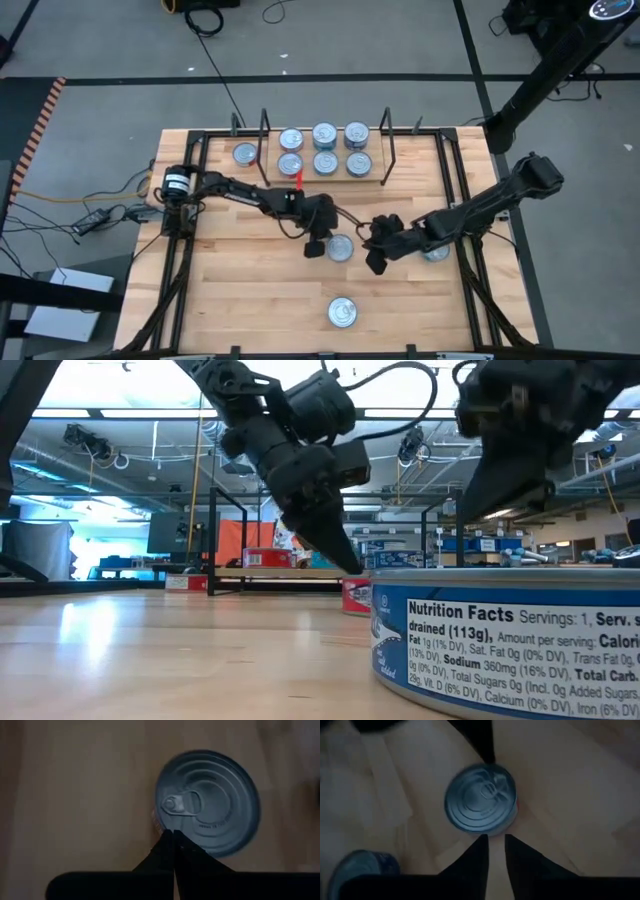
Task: Stack canned seafood by type on shelf
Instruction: Stack the red tuna can on top of the other red tuna can on the shelf
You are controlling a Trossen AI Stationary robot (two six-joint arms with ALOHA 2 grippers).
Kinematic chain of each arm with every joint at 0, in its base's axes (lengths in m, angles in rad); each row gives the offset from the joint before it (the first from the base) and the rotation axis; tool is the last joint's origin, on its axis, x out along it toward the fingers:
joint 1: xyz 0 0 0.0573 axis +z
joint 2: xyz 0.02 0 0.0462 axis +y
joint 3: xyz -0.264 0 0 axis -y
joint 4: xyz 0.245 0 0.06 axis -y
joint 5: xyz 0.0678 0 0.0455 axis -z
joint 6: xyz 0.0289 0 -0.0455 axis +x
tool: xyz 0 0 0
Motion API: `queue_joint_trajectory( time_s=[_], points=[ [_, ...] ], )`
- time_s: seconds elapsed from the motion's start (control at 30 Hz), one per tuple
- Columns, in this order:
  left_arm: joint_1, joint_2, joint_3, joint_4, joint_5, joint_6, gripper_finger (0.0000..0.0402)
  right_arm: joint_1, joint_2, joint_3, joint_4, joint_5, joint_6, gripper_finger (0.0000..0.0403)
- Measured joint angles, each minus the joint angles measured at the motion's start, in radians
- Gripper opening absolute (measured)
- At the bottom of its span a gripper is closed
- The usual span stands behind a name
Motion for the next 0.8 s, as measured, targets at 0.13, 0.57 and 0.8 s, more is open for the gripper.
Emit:
queue_joint_trajectory(
  time_s=[0.13,0.57,0.8],
  points=[
    [-0.038,-0.003,-0.023,0.012,-0.001,-0.005,0.0001,-0.011,0.087,0.000,0.085,-0.081,-0.009,0.0024],
    [-0.046,-0.014,-0.041,-0.002,0.016,-0.093,0.0001,-0.016,0.180,0.000,0.284,-0.184,-0.021,0.0007],
    [-0.030,-0.090,-0.111,0.137,0.058,-0.171,0.0000,-0.016,0.122,0.000,0.275,-0.182,-0.115,0.0012]
  ],
)
